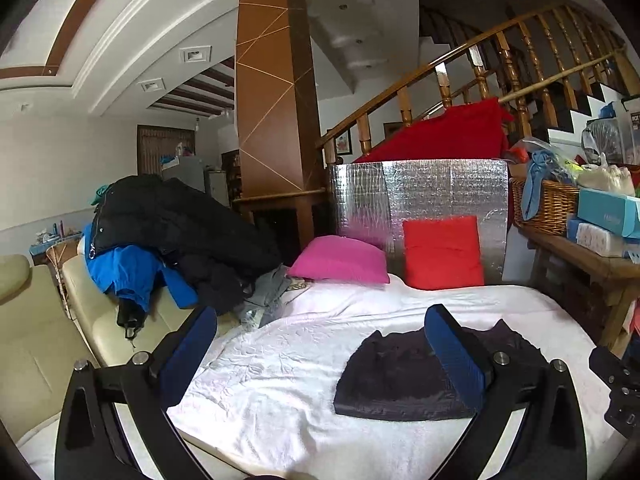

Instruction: Fold large clothes

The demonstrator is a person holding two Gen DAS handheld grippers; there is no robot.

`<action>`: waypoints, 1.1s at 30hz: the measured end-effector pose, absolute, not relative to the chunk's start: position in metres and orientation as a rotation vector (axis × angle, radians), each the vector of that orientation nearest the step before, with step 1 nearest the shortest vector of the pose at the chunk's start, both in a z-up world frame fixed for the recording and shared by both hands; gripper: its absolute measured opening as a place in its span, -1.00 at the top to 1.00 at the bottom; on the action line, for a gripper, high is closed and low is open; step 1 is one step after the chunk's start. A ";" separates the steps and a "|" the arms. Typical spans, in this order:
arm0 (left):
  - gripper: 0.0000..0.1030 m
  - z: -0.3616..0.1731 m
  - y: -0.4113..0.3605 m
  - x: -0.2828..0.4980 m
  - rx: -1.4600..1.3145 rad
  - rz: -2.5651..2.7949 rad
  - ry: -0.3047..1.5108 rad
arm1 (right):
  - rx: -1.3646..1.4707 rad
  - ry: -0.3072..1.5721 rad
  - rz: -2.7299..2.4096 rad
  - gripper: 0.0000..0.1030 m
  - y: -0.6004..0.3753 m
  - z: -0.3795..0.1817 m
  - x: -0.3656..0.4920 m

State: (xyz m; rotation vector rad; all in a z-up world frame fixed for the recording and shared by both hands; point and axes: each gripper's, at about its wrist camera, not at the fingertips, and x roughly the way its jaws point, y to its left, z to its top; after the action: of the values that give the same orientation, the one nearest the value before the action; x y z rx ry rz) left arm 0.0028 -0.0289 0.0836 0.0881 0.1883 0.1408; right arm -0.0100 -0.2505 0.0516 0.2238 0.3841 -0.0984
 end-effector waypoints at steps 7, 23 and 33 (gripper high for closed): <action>-1.00 0.081 -0.028 0.002 0.089 0.135 0.188 | 0.237 0.399 -0.114 -0.67 -0.249 0.049 -0.005; -1.00 0.075 -0.037 -0.002 0.115 0.115 0.210 | 0.256 0.407 -0.115 -0.67 -0.253 0.044 -0.004; -1.00 0.072 -0.037 0.001 0.113 0.121 0.226 | 0.255 0.415 -0.113 -0.67 -0.256 0.041 -0.003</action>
State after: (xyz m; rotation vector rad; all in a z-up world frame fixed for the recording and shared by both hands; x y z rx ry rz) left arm 0.0009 -0.0367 0.0718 0.1131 0.2263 0.1210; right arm -0.0028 -0.2557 0.0410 0.2549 0.4147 -0.1125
